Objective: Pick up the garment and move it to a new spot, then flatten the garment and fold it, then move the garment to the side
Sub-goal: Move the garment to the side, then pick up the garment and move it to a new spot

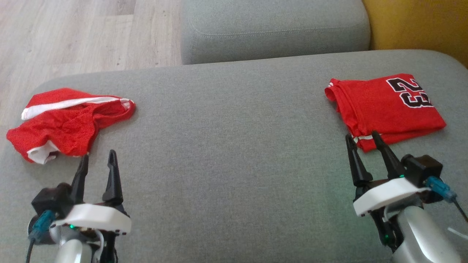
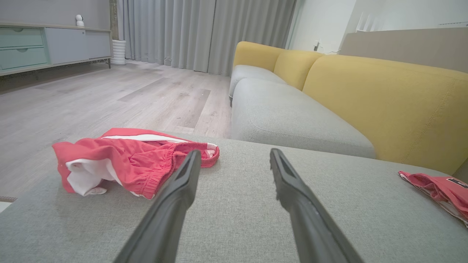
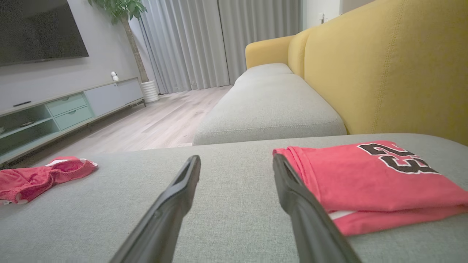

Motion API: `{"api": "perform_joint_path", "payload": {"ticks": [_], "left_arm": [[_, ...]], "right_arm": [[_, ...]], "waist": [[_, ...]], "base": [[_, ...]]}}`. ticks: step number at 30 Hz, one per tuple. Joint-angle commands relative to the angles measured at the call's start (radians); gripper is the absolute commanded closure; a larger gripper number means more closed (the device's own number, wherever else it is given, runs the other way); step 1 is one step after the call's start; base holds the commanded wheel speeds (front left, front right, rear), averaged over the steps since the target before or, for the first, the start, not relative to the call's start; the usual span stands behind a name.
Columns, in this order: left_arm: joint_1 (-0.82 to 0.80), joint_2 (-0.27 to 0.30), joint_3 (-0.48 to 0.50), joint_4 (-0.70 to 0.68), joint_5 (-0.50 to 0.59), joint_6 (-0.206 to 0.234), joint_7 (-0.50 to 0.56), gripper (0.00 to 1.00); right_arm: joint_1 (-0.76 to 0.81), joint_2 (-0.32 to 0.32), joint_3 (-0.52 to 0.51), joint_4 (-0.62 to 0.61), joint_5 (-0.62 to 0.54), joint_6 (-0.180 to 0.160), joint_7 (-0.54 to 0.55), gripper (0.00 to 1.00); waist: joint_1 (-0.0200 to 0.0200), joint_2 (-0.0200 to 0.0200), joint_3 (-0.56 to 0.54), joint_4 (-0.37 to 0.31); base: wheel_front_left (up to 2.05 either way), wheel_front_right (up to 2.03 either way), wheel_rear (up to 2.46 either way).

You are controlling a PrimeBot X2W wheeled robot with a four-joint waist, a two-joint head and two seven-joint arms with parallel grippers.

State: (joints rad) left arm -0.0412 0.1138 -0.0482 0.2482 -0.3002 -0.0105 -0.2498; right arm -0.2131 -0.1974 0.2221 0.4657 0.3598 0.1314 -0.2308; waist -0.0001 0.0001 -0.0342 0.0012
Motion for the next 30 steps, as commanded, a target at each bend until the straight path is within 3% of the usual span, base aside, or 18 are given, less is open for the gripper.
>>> {"api": "perform_joint_path", "payload": {"ticks": [1, 20, 30], "left_arm": [[-0.025, 0.008, 0.045, -0.030, 0.011, -0.006, -0.012, 0.00], [-0.027, -0.027, 0.076, -0.011, 0.053, -0.039, -0.012, 0.00], [-0.038, -0.030, 0.093, -0.002, 0.068, -0.041, -0.012, 0.00]], "right_arm": [[-0.022, -0.001, 0.012, -0.025, -0.005, -0.001, -0.019, 0.00], [-0.036, 0.008, 0.012, -0.006, -0.024, -0.001, -0.029, 0.00], [-0.069, 0.012, 0.058, -0.014, -0.016, -0.001, -0.027, 0.00]], "waist": [[0.0001, -0.0001, -0.001, -0.001], [0.0001, -0.0001, -0.004, 0.004], [0.0001, -0.0001, 0.001, 0.106]], "base": [[0.00, 0.00, 0.00], [0.00, 0.00, 0.00], [0.00, 0.00, 0.00]]}}
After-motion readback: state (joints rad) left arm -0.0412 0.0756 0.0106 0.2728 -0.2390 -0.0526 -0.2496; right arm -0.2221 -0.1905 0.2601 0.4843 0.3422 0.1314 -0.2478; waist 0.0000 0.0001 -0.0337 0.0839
